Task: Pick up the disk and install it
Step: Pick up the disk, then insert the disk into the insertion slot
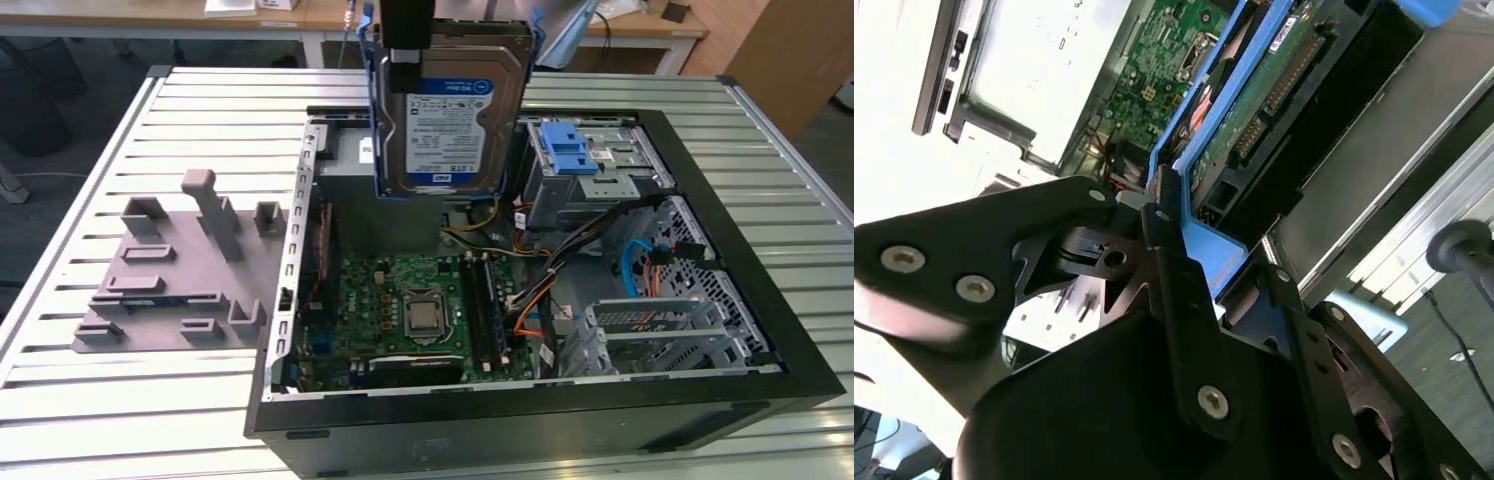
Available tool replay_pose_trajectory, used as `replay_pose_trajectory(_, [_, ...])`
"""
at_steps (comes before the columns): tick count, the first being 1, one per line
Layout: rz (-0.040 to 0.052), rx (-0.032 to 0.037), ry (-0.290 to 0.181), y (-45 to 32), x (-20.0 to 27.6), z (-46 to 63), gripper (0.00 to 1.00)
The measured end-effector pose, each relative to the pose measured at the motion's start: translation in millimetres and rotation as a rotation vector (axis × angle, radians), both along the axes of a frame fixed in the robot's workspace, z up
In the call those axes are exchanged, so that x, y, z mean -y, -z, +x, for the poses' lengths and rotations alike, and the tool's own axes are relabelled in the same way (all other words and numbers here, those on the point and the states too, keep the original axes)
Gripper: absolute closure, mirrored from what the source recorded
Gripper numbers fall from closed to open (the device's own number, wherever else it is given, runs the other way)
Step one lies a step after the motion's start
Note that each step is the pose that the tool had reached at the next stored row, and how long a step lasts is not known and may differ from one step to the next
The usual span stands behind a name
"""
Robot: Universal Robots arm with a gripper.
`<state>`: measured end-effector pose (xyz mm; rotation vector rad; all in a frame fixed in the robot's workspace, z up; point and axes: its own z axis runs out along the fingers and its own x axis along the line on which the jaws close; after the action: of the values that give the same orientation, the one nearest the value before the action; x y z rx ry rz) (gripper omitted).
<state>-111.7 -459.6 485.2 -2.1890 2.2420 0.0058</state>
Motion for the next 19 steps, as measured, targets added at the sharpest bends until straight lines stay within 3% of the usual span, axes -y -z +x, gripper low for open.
replay_pose_trajectory(9, [0.0001,0.0076,0.0,1.7,0.0,19.1,0.64])
replay_pose_trajectory(19, [0.0001,0.0094,0.0,2.8,0.0,34.6,0.64])
